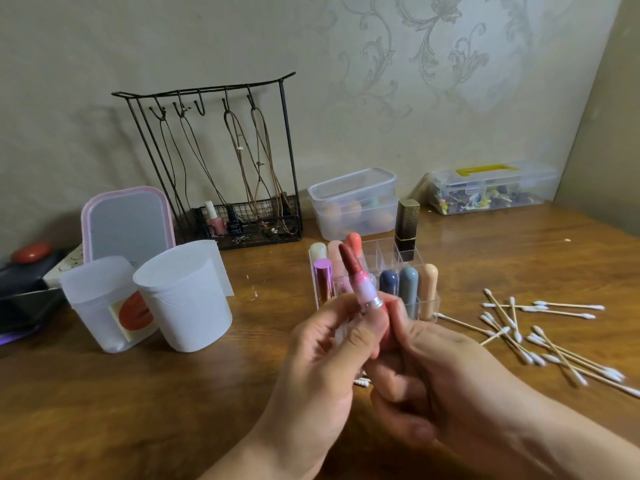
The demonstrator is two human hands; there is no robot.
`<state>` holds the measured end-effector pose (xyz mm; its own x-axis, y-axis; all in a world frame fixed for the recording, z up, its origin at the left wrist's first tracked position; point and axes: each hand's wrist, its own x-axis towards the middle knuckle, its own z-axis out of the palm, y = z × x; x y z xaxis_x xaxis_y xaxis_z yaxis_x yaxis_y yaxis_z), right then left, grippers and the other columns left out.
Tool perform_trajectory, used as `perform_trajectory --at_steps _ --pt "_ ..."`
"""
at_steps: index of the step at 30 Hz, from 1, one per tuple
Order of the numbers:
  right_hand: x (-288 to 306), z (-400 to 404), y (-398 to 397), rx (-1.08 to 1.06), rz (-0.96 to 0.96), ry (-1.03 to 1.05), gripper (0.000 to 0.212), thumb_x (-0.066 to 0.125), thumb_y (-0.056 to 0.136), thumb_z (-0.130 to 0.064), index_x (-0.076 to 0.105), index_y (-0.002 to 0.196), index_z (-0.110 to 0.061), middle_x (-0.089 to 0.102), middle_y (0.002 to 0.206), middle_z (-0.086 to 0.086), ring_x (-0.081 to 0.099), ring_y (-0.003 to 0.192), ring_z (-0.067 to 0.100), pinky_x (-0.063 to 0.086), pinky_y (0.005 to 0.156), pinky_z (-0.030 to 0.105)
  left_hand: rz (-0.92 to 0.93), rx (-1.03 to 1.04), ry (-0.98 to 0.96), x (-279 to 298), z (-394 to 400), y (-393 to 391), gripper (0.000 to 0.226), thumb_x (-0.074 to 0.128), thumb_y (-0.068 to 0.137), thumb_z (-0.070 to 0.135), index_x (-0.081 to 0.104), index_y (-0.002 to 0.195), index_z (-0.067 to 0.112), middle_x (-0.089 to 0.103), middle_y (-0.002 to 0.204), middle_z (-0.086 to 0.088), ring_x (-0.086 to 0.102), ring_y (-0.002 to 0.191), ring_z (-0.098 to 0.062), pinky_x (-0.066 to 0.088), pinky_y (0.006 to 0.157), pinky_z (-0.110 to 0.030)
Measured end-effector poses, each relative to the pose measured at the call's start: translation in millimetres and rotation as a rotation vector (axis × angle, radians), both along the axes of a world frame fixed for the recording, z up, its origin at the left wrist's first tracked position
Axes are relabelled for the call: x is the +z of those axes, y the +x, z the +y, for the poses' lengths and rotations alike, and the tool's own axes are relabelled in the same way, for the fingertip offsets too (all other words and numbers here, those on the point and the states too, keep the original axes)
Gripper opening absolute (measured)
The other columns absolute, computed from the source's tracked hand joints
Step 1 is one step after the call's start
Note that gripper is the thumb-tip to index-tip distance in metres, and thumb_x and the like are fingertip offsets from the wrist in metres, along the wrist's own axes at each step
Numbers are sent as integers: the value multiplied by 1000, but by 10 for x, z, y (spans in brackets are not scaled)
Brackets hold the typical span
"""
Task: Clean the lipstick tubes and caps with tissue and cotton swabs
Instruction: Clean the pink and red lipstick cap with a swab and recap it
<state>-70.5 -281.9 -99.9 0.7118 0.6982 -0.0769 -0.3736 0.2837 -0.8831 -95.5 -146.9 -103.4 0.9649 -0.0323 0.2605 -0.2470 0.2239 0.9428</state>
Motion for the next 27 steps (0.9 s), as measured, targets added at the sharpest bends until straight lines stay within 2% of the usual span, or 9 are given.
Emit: perform_trajectory --at_steps 3,6,8,11,13,15,19,22,27 --pt "47 -29 -28 -106 -310 -267 54 45 91 -66 64 66 -22 35 50 1 33 39 15 19 37 24 25 38 -49 10 -1 3 27 71 79 43 75 93 20 67 76 -4 58 72 -14 46 68 -24" --pt "98 -205 60 -507 -900 -581 61 36 92 -69 65 74 -18 48 50 -2 39 45 6 29 43 22 85 144 -49 2 36 28 33 66 69 43 75 93 22 71 86 -7 60 76 -17 46 69 -27" --pt "155 -472 221 -830 -1032 -656 43 50 91 -59 65 75 -22 55 54 -2 47 48 5 34 44 17 113 151 -13 20 43 29 29 64 71 42 74 85 18 69 78 -4 59 67 -9 46 63 -20" --pt "201 -930 542 -1111 -960 -1045 6 69 88 -34 69 83 -30 63 68 -12 57 63 8 49 59 26 167 131 2 33 49 14 22 66 71 35 72 79 16 65 68 -3 51 52 -5 41 45 -14" --pt "173 -1154 712 -1017 -798 -1385 5 68 89 -32 71 92 -33 65 82 -9 58 76 19 47 67 30 183 97 1 37 53 12 22 70 68 36 72 80 18 62 66 -3 44 50 -8 35 41 -15" --pt "129 -1264 809 -870 -633 -1577 8 67 91 -29 70 97 -34 63 92 -5 57 83 21 44 65 28 190 67 1 37 53 15 23 72 64 38 72 80 21 60 67 -5 40 49 -10 33 40 -17" --pt "14 -1387 920 -810 -524 -1620 12 70 87 -27 72 96 -36 61 95 -5 60 87 20 51 69 30 240 43 11 35 71 19 33 72 64 37 69 88 15 53 65 -6 39 48 -10 33 40 -17" --pt "-27 -1375 933 -768 -551 -1582 9 72 86 -30 72 89 -38 61 96 -5 58 83 17 50 66 28 285 15 7 37 70 24 44 73 64 37 65 97 8 52 69 -10 38 48 -11 33 40 -18" --pt "1 -1256 876 -735 -639 -1582 14 69 88 -28 66 78 -38 63 90 -6 55 78 14 47 64 27 306 -26 31 49 66 8 38 69 75 34 62 103 10 65 81 -16 45 51 -13 33 43 -21"
